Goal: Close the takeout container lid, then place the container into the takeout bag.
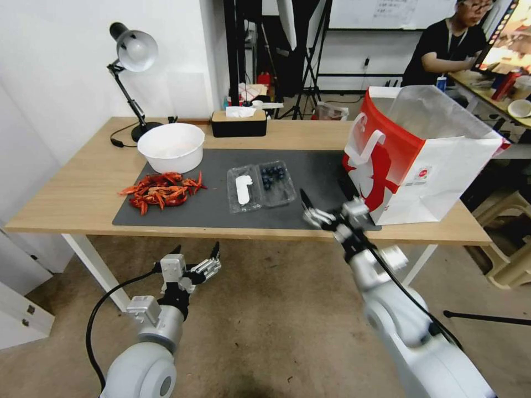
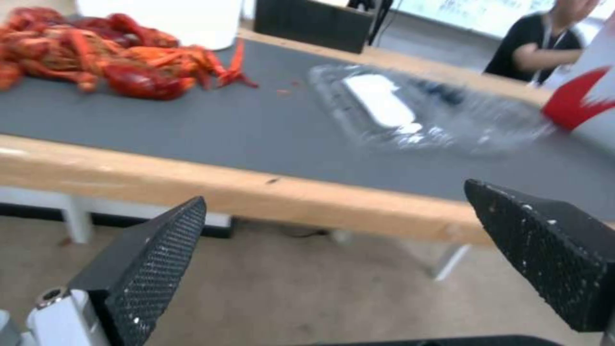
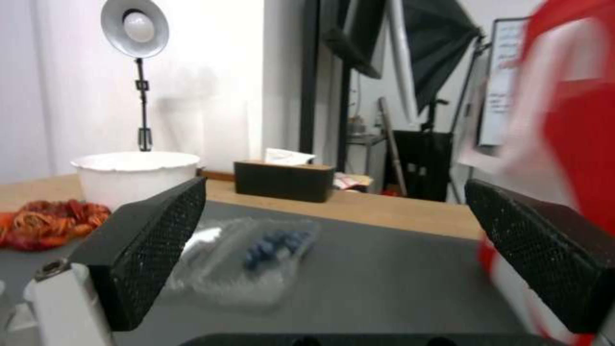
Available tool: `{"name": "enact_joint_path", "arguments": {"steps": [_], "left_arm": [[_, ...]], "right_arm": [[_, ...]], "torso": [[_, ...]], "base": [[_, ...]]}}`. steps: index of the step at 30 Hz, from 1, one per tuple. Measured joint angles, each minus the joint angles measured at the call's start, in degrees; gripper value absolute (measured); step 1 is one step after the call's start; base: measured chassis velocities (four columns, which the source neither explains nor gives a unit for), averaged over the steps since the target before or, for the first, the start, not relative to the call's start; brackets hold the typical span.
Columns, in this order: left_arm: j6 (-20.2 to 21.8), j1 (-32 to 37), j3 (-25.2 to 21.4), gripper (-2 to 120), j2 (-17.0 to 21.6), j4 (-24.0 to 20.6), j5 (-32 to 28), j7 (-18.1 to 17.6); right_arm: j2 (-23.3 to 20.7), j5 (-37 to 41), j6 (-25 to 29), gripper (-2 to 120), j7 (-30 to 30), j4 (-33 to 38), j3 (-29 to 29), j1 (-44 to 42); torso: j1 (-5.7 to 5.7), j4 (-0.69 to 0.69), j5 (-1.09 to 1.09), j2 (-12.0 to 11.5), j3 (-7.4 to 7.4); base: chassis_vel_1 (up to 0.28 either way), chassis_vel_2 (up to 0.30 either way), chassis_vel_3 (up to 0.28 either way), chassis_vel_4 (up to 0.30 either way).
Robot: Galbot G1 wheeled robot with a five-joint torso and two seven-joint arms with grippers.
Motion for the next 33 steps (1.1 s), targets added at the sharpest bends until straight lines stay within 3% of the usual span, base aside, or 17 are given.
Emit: {"name": "enact_joint_path", "arguments": {"steps": [3, 4, 5, 7, 8, 10, 11, 12, 14, 16, 19, 25, 33], "left_arm": [[0.7, -1.8, 0.8, 100, 0.3, -1.0, -5.2, -0.4], [1.4, -3.5, 1.6, 100, 0.5, -1.9, -10.6, -1.2], [1.4, -3.5, 1.6, 100, 0.5, -1.9, -10.6, -1.2], [1.8, -4.0, 1.8, 100, 0.2, -3.9, -18.3, -2.8], [1.8, -4.0, 1.8, 100, 0.2, -3.9, -18.3, -2.8], [1.8, -4.0, 1.7, 100, -0.2, -5.3, -22.7, -4.3], [1.8, -5.4, 2.1, 100, -0.5, -6.0, -28.0, -6.9], [1.8, -5.4, 2.1, 100, -0.5, -6.0, -28.0, -6.9], [2.7, -9.1, 3.8, 100, -0.6, -6.0, -35.7, -10.8], [2.9, -9.7, 4.1, 100, -0.6, -5.9, -36.7, -11.3], [3.5, -16.7, 7.8, 100, -1.4, -2.6, -44.9, -19.1], [3.5, -24.8, 10.7, 100, -3.2, 2.8, -49.0, -24.0], [3.4, -32.3, 13.6, 100, -5.8, 8.5, -49.2, -27.7]], "right_arm": [[2.2, -0.9, 3.3, 100, -2.5, 1.1, 3.9, -6.5], [3.7, -1.0, 6.0, 100, -4.5, 1.3, 5.7, -11.0], [3.7, -1.0, 6.0, 100, -4.5, 1.3, 5.7, -11.0], [4.5, -0.6, 8.4, 100, -6.0, 0.3, 6.0, -14.3], [4.5, -0.6, 8.4, 100, -6.0, 0.3, 6.0, -14.3], [4.2, -0.4, 9.1, 100, -6.3, -1.0, 5.3, -14.5], [4.2, -0.4, 9.8, 100, -6.4, -1.8, 4.9, -14.6], [4.2, -0.4, 9.8, 100, -6.4, -1.8, 4.9, -14.6], [4.8, -0.8, 10.6, 100, -6.5, -2.2, 4.7, -15.6], [4.9, -0.9, 10.6, 100, -6.5, -2.2, 4.7, -15.7], [6.1, -3.0, 10.9, 100, -6.0, -2.3, 4.2, -16.5], [7.0, -5.1, 10.9, 100, -5.3, -2.5, 3.5, -16.7], [7.8, -6.3, 10.8, 100, -4.7, -3.0, 3.2, -16.5]], "torso": [[0.0, -0.02, 0.0, 0.0, 0.0], [0.0, -0.03, 0.0, 0.0, 0.0], [0.0, -0.03, 0.0, 0.0, 0.0], [0.0, -0.05, -0.01, 0.0, 0.0], [0.0, -0.05, -0.01, 0.0, 0.0], [0.0, 0.03, 0.02, 0.0, 0.0], [0.0, 0.05, 0.03, 0.0, 0.01], [0.0, 0.05, 0.03, 0.0, 0.01], [0.01, 0.0, -0.02, 0.0, 0.01], [0.01, -0.02, -0.02, 0.0, 0.01], [0.01, -0.01, -0.01, 0.0, 0.01], [0.01, -0.01, 0.0, 0.0, 0.01], [0.01, -0.01, 0.0, 0.0, 0.02]], "base": [[0.0, 0.0, 0.0, 0.0], [0.0, 0.0, 0.0, 0.0], [0.0, 0.0, 0.0, 0.0], [0.0, 0.0, 0.0, 0.0], [0.0, 0.0, 0.0, 0.0], [0.0, 0.0, 0.0, 0.0], [0.0, 0.0, 0.0, 0.0], [0.0, 0.0, 0.0, 0.0], [0.0, 0.0, 0.0, 0.0], [0.0, 0.0, 0.0, 0.0], [0.0, 0.0, 0.0, 0.0], [0.0, 0.0, 0.0, 0.0], [0.0, 0.0, 0.0, 0.0]]}}
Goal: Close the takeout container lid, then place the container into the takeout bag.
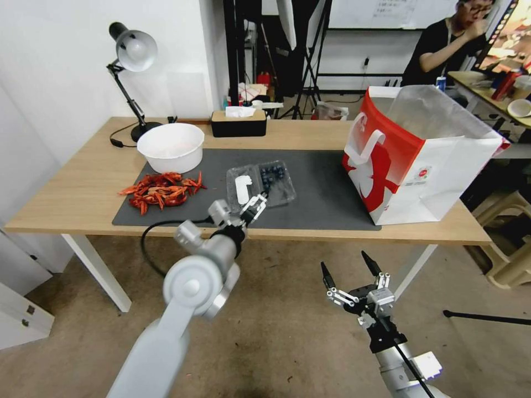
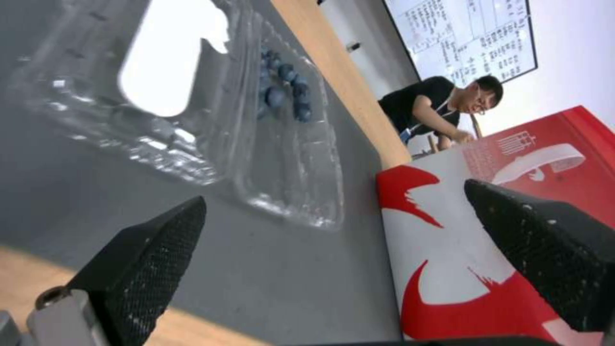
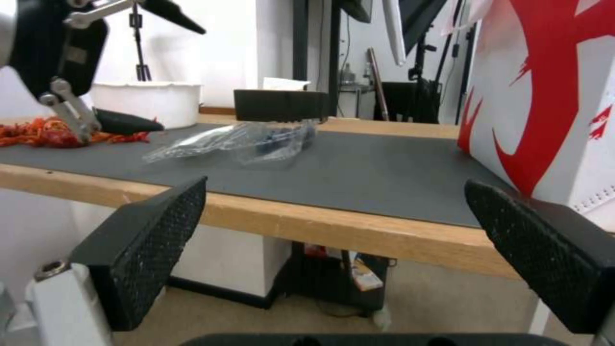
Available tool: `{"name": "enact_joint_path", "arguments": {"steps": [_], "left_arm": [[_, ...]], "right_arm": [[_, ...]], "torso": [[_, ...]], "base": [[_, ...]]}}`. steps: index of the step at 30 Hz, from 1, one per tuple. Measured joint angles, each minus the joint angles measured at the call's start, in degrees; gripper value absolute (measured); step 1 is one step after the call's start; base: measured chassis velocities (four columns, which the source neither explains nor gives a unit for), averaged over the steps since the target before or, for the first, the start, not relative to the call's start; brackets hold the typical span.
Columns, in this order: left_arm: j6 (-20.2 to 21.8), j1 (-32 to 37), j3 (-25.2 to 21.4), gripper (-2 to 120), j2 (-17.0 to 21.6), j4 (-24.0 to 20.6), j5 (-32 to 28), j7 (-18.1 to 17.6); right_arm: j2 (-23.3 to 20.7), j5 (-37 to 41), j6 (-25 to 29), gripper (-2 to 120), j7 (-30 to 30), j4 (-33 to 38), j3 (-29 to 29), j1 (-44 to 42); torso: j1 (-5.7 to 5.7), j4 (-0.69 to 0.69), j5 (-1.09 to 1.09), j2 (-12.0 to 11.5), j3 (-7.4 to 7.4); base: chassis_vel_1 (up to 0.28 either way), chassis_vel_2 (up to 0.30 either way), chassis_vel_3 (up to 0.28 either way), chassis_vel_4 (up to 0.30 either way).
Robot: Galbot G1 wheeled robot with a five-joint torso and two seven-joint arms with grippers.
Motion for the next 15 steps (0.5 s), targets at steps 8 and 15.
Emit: {"name": "enact_joint_path", "arguments": {"steps": [8, 15], "left_arm": [[0.3, -2.5, 1.6, 100, -1.1, 2.2, 0.2, -2.8], [0.6, -4.3, 2.1, 100, -2.5, 4.9, 0.5, -5.1]], "right_arm": [[-0.3, -0.1, -0.1, 100, 0.4, -0.1, 0.5, 0.0], [-0.4, -0.1, -0.1, 100, 0.6, -0.4, 0.6, 0.2]], "torso": [[0.0, 0.0, 0.0, 0.0, 0.0], [0.0, 0.0, 0.0, 0.0, -0.01]], "base": [[0.0, 0.0, 0.0, 0.0], [0.0, 0.0, 0.0, 0.0]]}}
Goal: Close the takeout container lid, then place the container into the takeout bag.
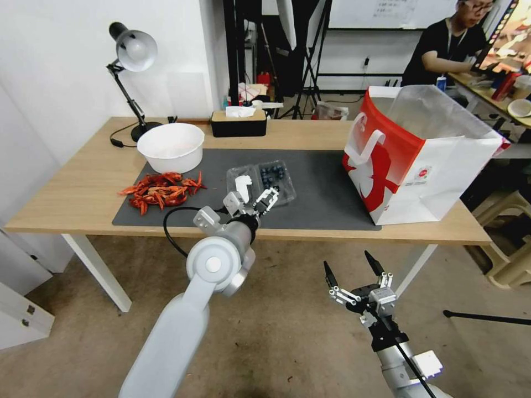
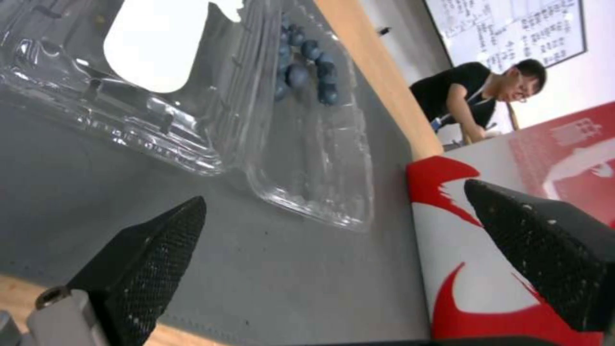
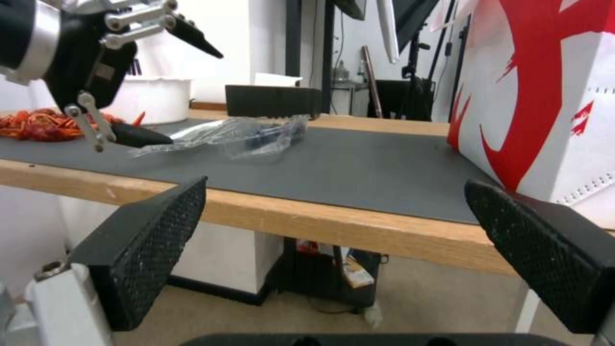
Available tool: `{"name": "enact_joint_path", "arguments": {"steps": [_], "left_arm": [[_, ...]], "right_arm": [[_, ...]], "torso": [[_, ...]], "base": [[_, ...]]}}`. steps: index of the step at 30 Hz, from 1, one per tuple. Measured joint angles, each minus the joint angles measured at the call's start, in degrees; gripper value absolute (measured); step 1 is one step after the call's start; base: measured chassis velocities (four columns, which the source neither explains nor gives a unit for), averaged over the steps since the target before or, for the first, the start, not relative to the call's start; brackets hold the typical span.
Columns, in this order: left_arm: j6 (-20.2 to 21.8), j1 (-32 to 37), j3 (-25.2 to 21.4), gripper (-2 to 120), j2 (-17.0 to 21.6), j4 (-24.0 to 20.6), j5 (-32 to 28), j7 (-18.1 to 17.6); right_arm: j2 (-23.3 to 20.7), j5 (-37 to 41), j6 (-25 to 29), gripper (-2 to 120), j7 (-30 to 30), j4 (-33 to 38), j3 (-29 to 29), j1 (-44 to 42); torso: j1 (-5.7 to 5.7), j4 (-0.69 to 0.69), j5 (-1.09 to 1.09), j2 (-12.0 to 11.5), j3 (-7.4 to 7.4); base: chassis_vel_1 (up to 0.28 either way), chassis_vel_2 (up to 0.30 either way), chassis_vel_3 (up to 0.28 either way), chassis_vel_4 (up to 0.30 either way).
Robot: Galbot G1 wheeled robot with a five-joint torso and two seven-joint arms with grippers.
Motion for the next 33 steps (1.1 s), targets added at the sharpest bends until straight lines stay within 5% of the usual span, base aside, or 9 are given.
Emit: {"name": "enact_joint_path", "arguments": {"steps": [33], "left_arm": [[-1.8, -2.5, -1.1, 100, -2.6, 5.7, 1.5, -2.7]], "right_arm": [[0.4, -0.7, 1.0, 100, 0.1, -0.5, -0.3, -0.8]], "torso": [[-0.01, 0.0, -0.01, 0.0, 0.0]], "base": [[0.0, 0.0, 0.0, 0.0]]}}
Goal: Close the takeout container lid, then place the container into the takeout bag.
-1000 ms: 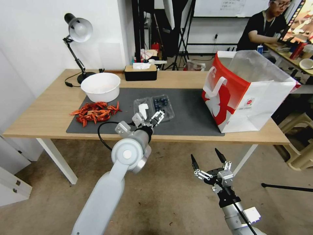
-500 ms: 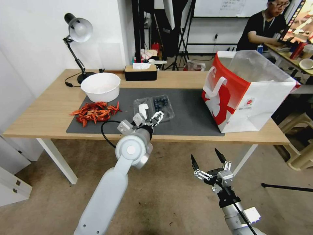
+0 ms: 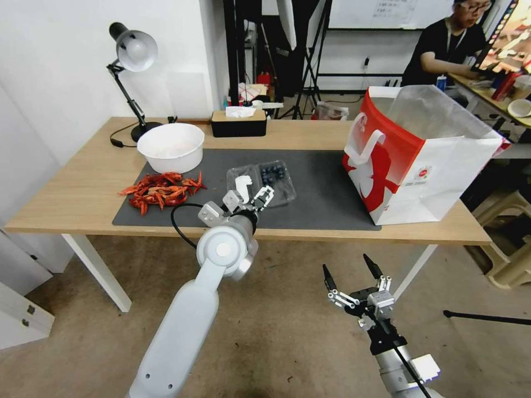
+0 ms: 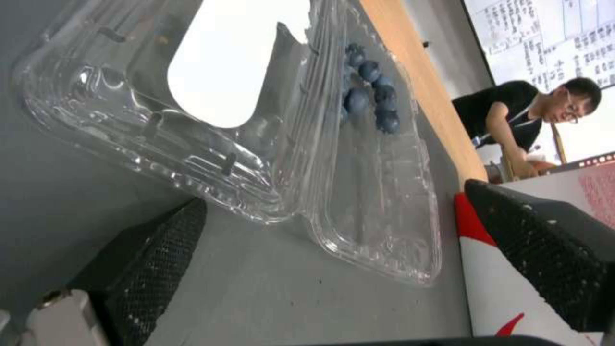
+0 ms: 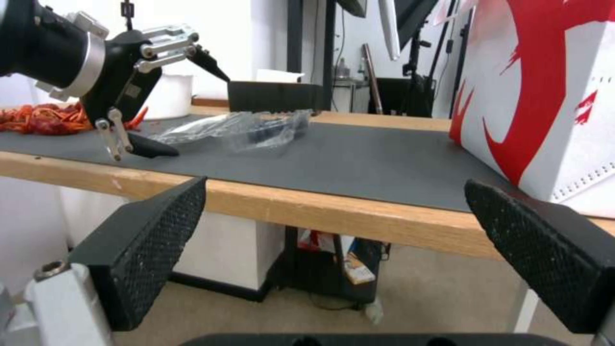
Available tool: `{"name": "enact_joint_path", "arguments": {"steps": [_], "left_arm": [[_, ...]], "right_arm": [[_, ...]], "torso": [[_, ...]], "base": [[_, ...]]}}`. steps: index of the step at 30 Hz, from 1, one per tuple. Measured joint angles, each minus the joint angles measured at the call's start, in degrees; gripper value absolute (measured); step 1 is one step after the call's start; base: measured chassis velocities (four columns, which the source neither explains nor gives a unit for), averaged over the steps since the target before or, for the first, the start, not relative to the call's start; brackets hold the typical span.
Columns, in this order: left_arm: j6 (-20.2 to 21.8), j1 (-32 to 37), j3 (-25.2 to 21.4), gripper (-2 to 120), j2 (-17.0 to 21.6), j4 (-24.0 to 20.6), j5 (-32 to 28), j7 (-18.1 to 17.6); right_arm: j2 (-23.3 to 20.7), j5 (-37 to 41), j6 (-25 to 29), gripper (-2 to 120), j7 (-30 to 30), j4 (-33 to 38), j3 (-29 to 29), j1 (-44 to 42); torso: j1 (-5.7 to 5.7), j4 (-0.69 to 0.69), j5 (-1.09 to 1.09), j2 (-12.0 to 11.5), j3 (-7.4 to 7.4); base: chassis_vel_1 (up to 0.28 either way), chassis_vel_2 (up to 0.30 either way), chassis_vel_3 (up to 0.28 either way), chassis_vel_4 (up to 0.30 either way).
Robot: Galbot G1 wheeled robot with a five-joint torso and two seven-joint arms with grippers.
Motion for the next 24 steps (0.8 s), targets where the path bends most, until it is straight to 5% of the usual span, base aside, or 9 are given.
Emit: {"name": "enact_joint_path", "arguments": {"steps": [8, 18, 24], "left_arm": [[-3.6, 0.6, -0.5, 100, -0.5, -0.1, 0.1, 3.9], [-10.3, 1.6, 0.1, 100, 0.3, 0.1, 7.3, 17.9], [-11.0, 1.1, 1.2, 100, 1.0, 1.5, 8.6, 24.4]], "right_arm": [[0.2, -0.5, 0.6, 100, 0.0, -0.5, 0.0, -0.4], [0.8, -1.4, 1.2, 100, -0.1, -0.8, -0.2, -0.7], [1.0, -2.2, 1.8, 100, 0.3, -1.0, -0.2, -1.2]], "torso": [[0.0, 0.0, 0.0, 0.0, 0.0], [0.0, 0.0, 0.0, 0.0, 0.0], [0.0, 0.0, 0.0, 0.0, 0.0]], "base": [[0.0, 0.0, 0.0, 0.0], [0.0, 0.0, 0.0, 0.0], [0.0, 0.0, 0.0, 0.0]]}}
